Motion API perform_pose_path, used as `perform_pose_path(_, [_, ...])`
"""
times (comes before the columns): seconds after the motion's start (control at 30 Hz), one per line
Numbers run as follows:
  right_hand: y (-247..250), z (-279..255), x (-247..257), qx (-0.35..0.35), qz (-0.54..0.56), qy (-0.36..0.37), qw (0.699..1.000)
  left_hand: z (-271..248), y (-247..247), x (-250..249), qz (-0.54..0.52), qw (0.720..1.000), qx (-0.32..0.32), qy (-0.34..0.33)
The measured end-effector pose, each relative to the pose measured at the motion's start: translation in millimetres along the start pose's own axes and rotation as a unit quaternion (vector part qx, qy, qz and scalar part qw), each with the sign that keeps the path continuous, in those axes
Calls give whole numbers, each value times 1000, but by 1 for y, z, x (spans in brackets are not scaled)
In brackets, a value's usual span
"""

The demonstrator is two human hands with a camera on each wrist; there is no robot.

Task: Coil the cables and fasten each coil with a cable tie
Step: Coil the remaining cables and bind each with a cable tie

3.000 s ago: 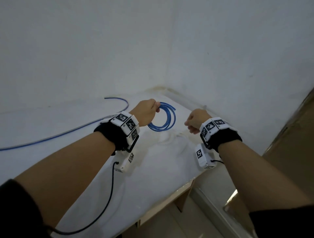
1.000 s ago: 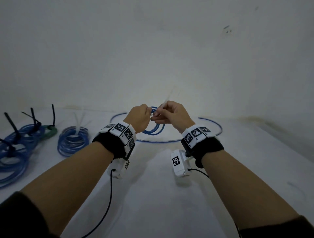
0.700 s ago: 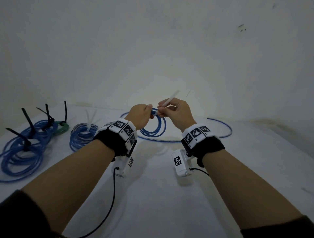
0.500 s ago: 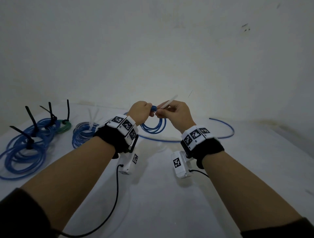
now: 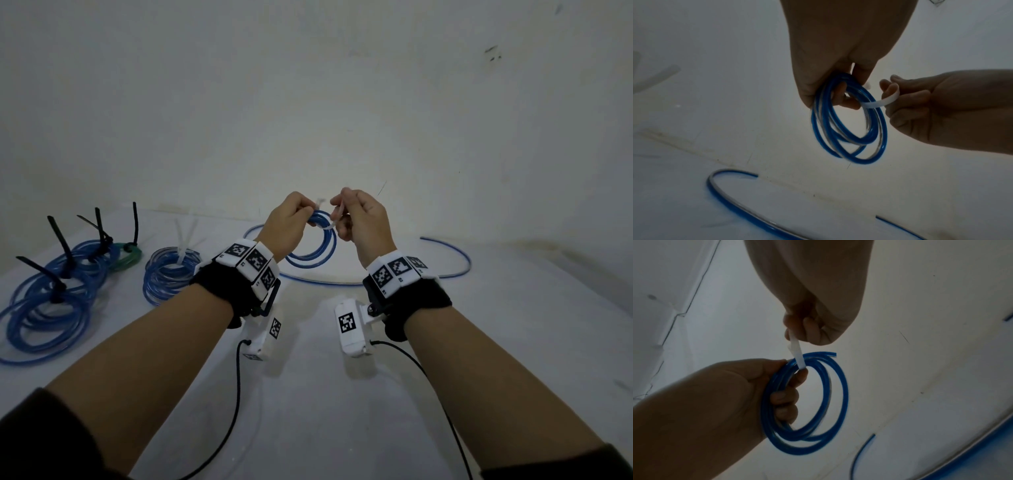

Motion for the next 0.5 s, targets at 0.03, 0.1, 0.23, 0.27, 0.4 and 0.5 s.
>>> perform_pose_path(0.03, [0,0,0,4,0,-5,1000,-1,-1,0,3,1000,1,-8])
perform_pose_path(0.1, [1,-1,1,11,16,-20,1000,-2,-2,2,15,1000,3,-24])
perform_pose_path(0.23, [1,-3,3,10,20,-36,999,-2,-3,2,30,998,-10,-49])
perform_pose_path(0.27, [1,-4,3,8,17,-41,999,-1,-3,2,28,998,-15,-51])
perform_pose_path(0.4, [5,-4,0,-10,-3,-67,998,2,0,2,25,997,-35,-58])
perform_pose_path(0.5, [7,-5,-1,-4,-20,-62,998,3,0,2,25,997,-36,-60])
Point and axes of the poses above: each hand's wrist, its own z-axis towards the middle knuckle, its own y-axis out of the back of the hand, x = y × z, the point moved 2 cm from there along z, towards the middle knuckle, and after that the axes turned 4 degrees about y, right-handed, at the moved point
